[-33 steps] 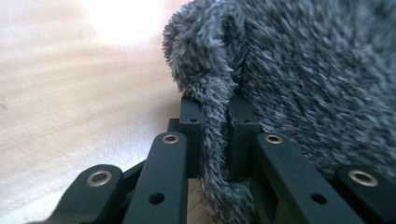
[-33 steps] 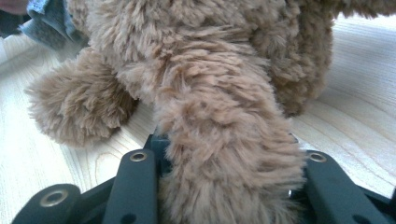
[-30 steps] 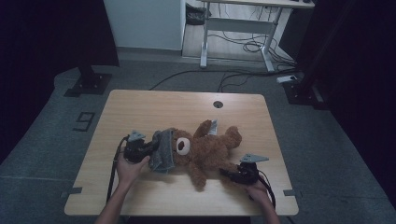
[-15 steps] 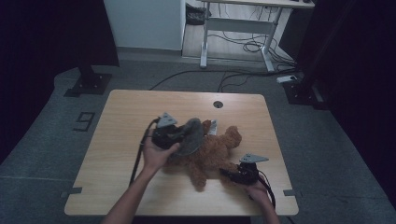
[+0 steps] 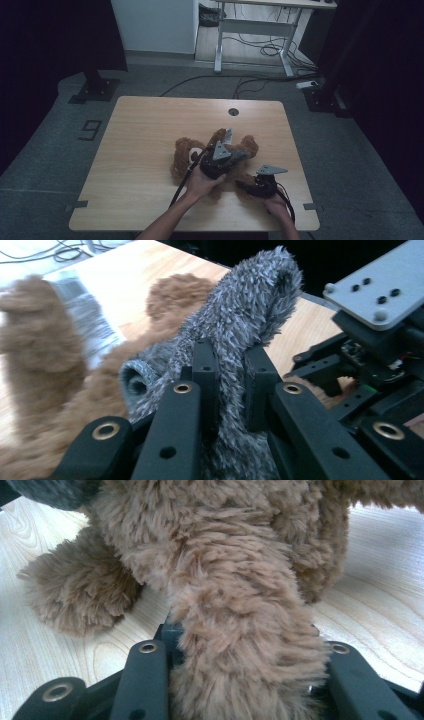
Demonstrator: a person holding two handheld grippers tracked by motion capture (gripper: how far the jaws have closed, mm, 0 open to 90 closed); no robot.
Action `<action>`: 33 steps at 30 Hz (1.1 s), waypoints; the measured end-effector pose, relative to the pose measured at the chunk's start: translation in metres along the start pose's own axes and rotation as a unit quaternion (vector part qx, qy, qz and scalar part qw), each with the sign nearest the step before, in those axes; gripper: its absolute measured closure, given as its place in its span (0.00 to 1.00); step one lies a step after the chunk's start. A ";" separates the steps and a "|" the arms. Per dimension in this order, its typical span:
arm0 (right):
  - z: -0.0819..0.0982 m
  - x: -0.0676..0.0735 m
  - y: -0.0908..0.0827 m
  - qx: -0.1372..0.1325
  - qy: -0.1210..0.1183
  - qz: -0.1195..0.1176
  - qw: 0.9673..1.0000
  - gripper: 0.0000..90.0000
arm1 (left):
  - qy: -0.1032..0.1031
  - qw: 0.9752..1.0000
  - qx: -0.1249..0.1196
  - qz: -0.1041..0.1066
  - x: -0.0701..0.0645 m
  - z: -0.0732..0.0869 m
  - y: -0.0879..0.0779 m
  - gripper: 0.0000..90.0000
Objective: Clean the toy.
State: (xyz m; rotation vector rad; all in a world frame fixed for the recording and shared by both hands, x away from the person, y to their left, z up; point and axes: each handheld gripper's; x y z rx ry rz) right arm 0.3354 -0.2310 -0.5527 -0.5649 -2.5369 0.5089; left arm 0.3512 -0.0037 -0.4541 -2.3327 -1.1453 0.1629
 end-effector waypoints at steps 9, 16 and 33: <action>0.000 0.001 0.000 0.001 -0.004 0.003 1.000 0.64 | -0.042 0.996 -0.008 -0.078 0.056 0.028 -0.037 0.88; 0.000 0.001 0.001 0.002 -0.003 0.003 1.000 0.64 | -0.118 0.989 -0.023 -0.083 0.106 0.060 -0.064 0.88; 0.000 0.000 0.001 0.000 0.003 0.001 1.000 0.64 | -0.192 0.972 0.086 -0.103 0.151 0.146 -0.049 0.88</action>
Point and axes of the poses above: each handheld gripper's, and its own axes: y roughly forward along the jaws, z roughly out of its underside, x roughly to its left, and after that the axes turned 15 degrees about -z, right-handed
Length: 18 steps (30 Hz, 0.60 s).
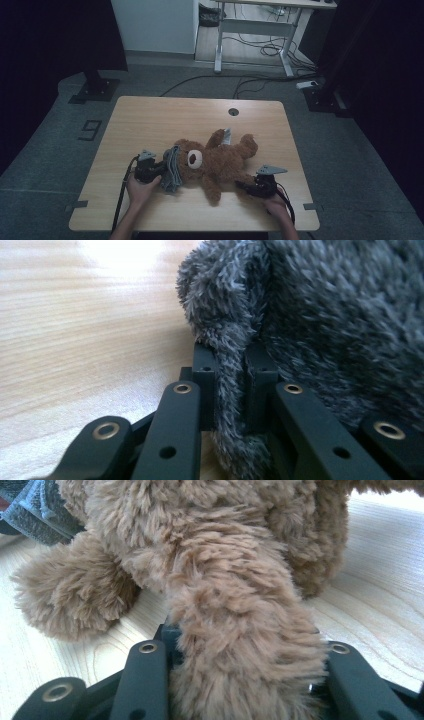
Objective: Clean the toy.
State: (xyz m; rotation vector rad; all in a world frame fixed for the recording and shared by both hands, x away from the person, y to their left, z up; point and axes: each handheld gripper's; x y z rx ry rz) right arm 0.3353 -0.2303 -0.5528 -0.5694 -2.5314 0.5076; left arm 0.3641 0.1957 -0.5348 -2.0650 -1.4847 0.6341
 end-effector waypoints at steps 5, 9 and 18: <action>0.000 -0.001 0.000 -0.001 0.003 -0.001 1.000 0.64 | -0.006 0.997 -0.072 0.012 -0.008 -0.028 -0.033 0.88; -0.001 0.000 0.001 0.000 -0.002 0.008 1.000 0.64 | 0.013 0.994 -0.108 0.027 -0.028 -0.059 -0.048 0.87; -0.006 -0.002 0.006 -0.002 -0.016 0.040 0.999 0.65 | 0.059 0.994 -0.083 0.050 -0.080 -0.109 -0.020 0.86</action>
Point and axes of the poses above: each handheld gripper's, and its own axes: y roughly forward along the jaws, z roughly out of its underside, x roughly to its left, and after that the axes turned 15 degrees about -z, right-handed
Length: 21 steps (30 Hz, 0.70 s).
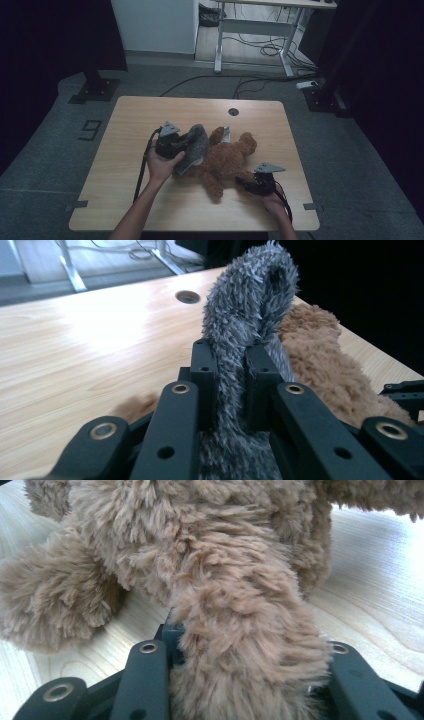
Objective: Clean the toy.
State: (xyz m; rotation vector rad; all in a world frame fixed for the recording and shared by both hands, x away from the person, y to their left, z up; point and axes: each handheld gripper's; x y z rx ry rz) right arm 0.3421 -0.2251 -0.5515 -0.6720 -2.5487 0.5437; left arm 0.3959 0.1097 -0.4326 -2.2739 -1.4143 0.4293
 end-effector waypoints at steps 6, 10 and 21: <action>-0.002 -0.001 0.002 -0.001 -0.002 0.005 1.000 0.65 | -0.020 0.999 0.030 0.010 0.000 0.008 0.020 0.86; -0.002 0.000 0.002 0.001 -0.009 0.009 1.000 0.60 | -0.028 0.998 0.043 0.026 0.003 0.017 0.019 0.86; -0.004 0.008 -0.010 -0.018 -0.017 -0.012 1.000 0.28 | -0.014 0.998 0.026 0.051 -0.005 0.044 0.002 0.87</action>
Point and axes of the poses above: each handheld gripper's, and its own axes: y roughly forward along the jaws, z roughly out of its underside, x roughly to its left, and after that the axes turned 15 degrees about -z, right-handed
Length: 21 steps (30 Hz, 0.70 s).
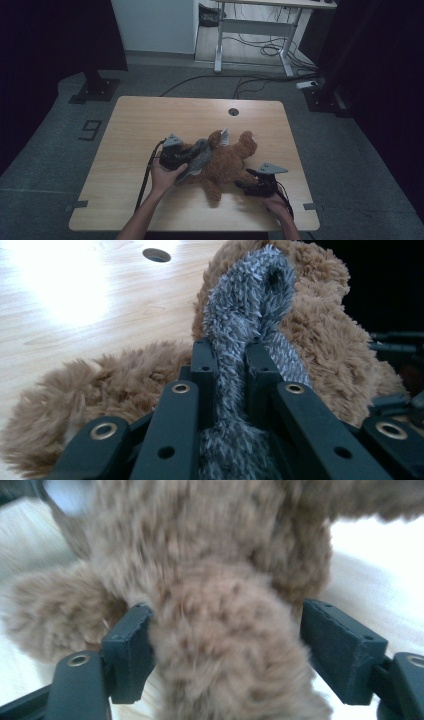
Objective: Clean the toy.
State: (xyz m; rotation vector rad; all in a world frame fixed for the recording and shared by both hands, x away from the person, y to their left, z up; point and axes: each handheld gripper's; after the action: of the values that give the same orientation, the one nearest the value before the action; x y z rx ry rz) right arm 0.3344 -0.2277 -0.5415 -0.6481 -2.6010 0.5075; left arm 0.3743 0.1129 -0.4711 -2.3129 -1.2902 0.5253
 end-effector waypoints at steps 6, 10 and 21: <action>-0.016 0.009 -0.010 -0.032 -0.002 -0.003 0.999 0.24 | 0.005 1.000 -0.014 0.008 -0.006 0.013 -0.008 0.87; -0.028 0.017 0.000 -0.023 -0.006 -0.008 1.000 0.21 | 0.004 1.000 -0.023 0.010 -0.009 0.020 -0.013 0.87; -0.038 0.019 0.021 -0.004 -0.009 0.010 1.000 0.45 | -0.002 0.999 -0.041 0.008 -0.012 0.030 -0.016 0.87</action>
State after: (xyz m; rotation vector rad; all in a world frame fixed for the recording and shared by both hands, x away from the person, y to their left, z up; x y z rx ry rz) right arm 0.3444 -0.1914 -0.5127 -0.6748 -2.6182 0.5114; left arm 0.3412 0.1157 -0.4857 -2.3925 -1.3197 0.4897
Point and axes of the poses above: each handheld gripper's, and its own axes: y roughly forward along the jaws, z roughly out of its underside, x roughly to its left, and after that the axes turned 15 degrees about -z, right-handed
